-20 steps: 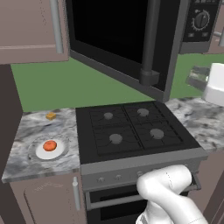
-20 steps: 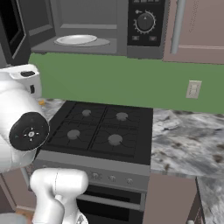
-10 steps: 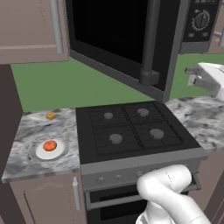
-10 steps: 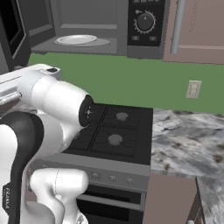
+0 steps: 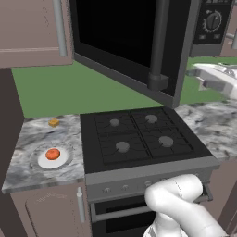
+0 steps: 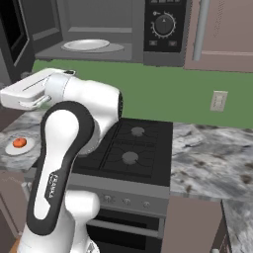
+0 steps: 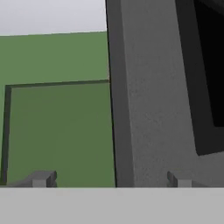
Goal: Pick the squash from the counter and place it in the microwave. Then turn on the microwave.
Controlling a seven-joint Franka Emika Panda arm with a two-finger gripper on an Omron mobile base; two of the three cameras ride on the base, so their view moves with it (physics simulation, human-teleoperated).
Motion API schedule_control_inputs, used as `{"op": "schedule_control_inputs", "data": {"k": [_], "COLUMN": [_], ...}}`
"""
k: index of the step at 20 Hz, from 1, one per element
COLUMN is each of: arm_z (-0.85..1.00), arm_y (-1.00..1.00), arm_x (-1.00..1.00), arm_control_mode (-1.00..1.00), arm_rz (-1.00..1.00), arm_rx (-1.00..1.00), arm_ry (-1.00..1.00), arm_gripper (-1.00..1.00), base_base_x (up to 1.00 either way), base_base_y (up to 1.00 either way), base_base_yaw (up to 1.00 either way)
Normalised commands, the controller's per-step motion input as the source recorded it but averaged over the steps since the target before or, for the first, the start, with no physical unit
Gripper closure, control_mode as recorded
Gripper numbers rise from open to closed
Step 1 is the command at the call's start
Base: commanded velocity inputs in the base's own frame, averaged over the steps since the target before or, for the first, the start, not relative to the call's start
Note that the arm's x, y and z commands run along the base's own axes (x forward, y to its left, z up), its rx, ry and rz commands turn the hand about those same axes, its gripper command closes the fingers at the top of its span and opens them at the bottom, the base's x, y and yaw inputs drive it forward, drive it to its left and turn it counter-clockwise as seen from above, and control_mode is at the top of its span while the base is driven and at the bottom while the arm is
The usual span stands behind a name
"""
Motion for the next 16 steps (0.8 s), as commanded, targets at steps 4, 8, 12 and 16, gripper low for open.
{"op": "schedule_control_inputs", "data": {"k": [4, 8, 12, 16], "arm_z": [-0.01, -0.01, -0.03, -0.03], "arm_y": [0.00, 0.00, 0.07, 0.11], "arm_x": [0.30, 0.30, 0.33, 0.30], "arm_control_mode": [-1.00, -1.00, -1.00, -1.00], "arm_rz": [0.20, 0.19, 0.16, 0.13], "arm_rx": [0.00, 0.00, 0.00, 0.00], "arm_ry": [0.00, 0.00, 0.00, -0.01], "arm_gripper": [-1.00, -1.00, -1.00, -1.00], "base_base_x": [0.00, 0.00, 0.00, 0.00], "base_base_y": [0.00, 0.00, 0.00, 0.00], "base_base_yaw": [0.00, 0.00, 0.00, 0.00]}}
